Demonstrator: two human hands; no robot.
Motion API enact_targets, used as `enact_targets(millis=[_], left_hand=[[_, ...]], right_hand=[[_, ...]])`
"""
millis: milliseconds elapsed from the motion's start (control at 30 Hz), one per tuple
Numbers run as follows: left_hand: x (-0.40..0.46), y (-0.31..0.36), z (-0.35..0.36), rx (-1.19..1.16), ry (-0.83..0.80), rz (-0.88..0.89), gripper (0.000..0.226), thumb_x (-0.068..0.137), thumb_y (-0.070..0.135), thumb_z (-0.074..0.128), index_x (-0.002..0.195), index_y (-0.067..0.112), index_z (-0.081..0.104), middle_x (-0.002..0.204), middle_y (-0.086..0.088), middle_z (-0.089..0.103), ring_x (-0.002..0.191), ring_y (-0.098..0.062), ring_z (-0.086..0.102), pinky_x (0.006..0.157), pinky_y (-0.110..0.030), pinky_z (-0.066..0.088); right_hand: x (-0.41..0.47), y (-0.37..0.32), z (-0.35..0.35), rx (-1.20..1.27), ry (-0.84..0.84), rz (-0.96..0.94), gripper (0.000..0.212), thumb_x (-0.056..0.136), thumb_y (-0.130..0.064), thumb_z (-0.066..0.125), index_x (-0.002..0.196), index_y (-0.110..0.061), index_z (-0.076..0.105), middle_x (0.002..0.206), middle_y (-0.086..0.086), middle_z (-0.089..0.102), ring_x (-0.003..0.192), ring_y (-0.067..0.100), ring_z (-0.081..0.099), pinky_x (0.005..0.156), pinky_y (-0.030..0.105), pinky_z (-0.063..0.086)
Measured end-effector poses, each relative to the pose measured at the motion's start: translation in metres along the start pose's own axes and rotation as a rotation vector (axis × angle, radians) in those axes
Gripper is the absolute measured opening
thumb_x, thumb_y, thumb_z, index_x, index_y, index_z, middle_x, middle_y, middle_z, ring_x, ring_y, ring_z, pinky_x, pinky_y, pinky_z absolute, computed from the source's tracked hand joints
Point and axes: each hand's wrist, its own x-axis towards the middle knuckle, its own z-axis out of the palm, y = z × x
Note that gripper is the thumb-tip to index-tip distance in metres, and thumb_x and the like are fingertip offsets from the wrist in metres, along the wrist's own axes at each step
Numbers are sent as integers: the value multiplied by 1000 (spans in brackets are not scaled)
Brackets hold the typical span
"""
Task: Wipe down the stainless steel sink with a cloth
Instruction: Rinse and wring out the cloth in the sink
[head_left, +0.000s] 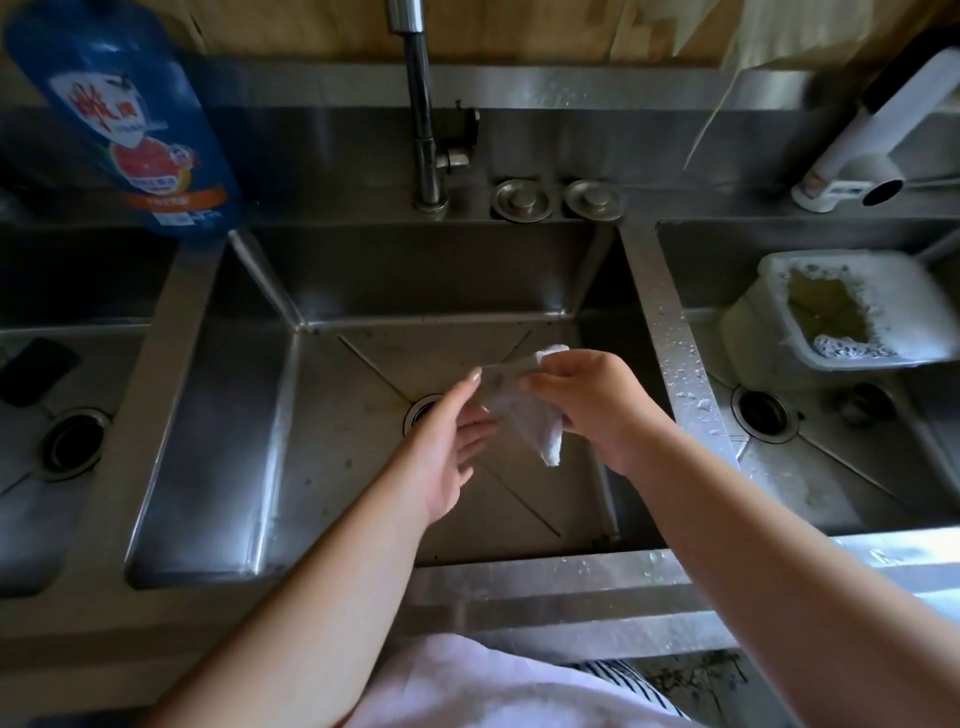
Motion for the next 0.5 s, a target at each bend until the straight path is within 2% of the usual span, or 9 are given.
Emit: enact_targets(millis=[100, 167, 233, 300, 333, 367, 400, 433, 500], left_hand=[[-2, 9, 2, -73, -89, 15, 36, 81, 51, 54, 98, 20, 61, 101, -1, 65, 110, -18, 51, 110, -44, 15], [-3, 14, 4, -41, -67, 68, 23, 83, 45, 55, 94, 26, 63, 102, 2, 65, 107, -15, 51, 109, -42, 16], [-6, 19, 4, -26, -6, 110, 16, 82, 40, 57, 91, 28, 62, 102, 4, 61, 107, -15, 49, 108, -39, 19], [-7, 23, 2, -67, 15, 157, 16, 81, 36, 60, 94, 26, 61, 102, 5, 61, 103, -13, 50, 105, -36, 24], [-9, 26, 2, -92, 22, 183, 15, 81, 33, 61, 92, 24, 62, 101, 5, 62, 101, -13, 52, 103, -34, 26], [-11, 28, 2, -96, 42, 221, 12, 80, 31, 63, 89, 23, 63, 100, 4, 63, 100, -14, 54, 100, -32, 29], [-13, 29, 3, -71, 81, 279, 8, 80, 28, 65, 84, 22, 63, 98, 2, 65, 99, -15, 56, 96, -30, 34], [-15, 30, 4, -19, 132, 357, 6, 79, 26, 67, 79, 21, 63, 94, 2, 66, 97, -16, 57, 90, -28, 39], [-19, 33, 6, 85, 226, 525, 12, 78, 23, 69, 70, 22, 60, 93, 1, 65, 91, -13, 58, 79, -22, 42]], right_hand=[[2, -2, -4, 163, -21, 20, 13, 83, -6, 65, 75, -16, 67, 81, 10, 68, 77, 22, 66, 73, 36, 56], [2, -3, -7, 229, -35, 36, 5, 83, -7, 66, 81, -11, 67, 83, 10, 68, 76, 19, 67, 69, 31, 55], [4, -3, -8, 246, -6, 51, 5, 81, -9, 68, 86, -7, 68, 85, 11, 69, 79, 21, 69, 69, 31, 57], [6, -2, -10, 130, 102, -10, 5, 80, -14, 71, 77, -11, 68, 88, 11, 69, 82, 26, 68, 76, 29, 58], [7, -1, -11, 1, 179, -81, 12, 78, -18, 73, 70, -16, 65, 88, 8, 67, 81, 24, 67, 76, 17, 54], [7, -1, -12, -151, 248, -156, 17, 77, -22, 74, 65, -21, 61, 88, 2, 63, 79, 17, 62, 67, 0, 45], [7, 0, -12, -255, 295, -226, 21, 77, -23, 74, 64, -23, 58, 88, -2, 58, 81, 12, 57, 61, -4, 36], [7, 1, -12, -289, 313, -274, 22, 77, -24, 74, 64, -23, 56, 90, -5, 56, 84, 9, 53, 59, -2, 33], [7, 4, -12, -254, 300, -291, 17, 77, -25, 73, 68, -13, 64, 92, -3, 63, 85, 14, 59, 58, 2, 35]])
